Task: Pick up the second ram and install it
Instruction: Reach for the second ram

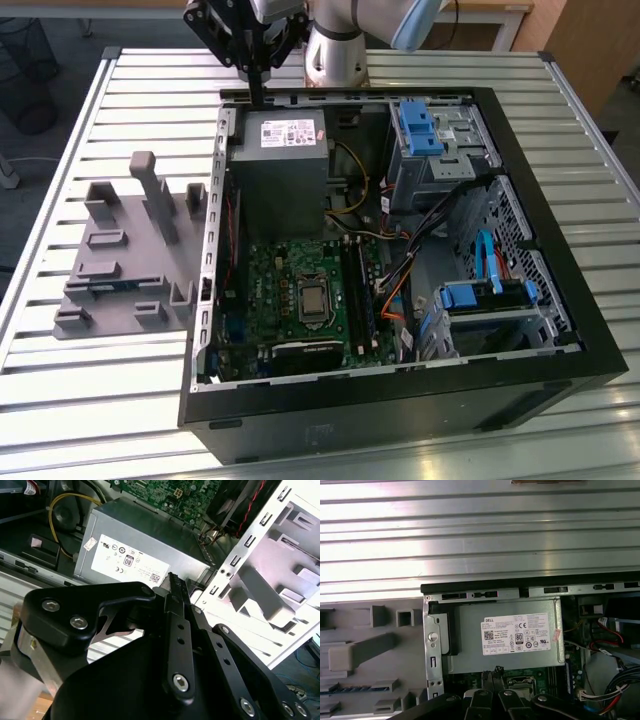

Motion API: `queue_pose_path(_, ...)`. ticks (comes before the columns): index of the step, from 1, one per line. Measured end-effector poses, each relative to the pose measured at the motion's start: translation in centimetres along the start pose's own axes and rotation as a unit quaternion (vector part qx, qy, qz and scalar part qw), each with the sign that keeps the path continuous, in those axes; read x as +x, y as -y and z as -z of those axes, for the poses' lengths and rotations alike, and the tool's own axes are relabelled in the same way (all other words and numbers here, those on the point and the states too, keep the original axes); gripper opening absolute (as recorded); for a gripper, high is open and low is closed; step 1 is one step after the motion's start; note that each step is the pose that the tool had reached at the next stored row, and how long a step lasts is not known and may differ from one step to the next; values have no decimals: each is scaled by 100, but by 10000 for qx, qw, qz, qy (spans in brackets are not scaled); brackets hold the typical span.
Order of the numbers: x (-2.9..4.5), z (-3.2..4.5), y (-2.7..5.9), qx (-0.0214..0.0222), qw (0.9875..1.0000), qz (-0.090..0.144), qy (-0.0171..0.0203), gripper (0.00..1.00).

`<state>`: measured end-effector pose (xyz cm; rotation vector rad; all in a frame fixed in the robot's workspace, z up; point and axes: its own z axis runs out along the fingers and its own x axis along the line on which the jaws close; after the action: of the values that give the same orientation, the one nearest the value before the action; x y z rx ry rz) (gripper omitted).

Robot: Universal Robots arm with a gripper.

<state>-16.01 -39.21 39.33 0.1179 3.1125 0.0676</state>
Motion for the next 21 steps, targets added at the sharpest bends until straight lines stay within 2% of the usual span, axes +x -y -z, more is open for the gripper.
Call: queue_pose_path(21,74,2,6,0,10000,0,0,11)
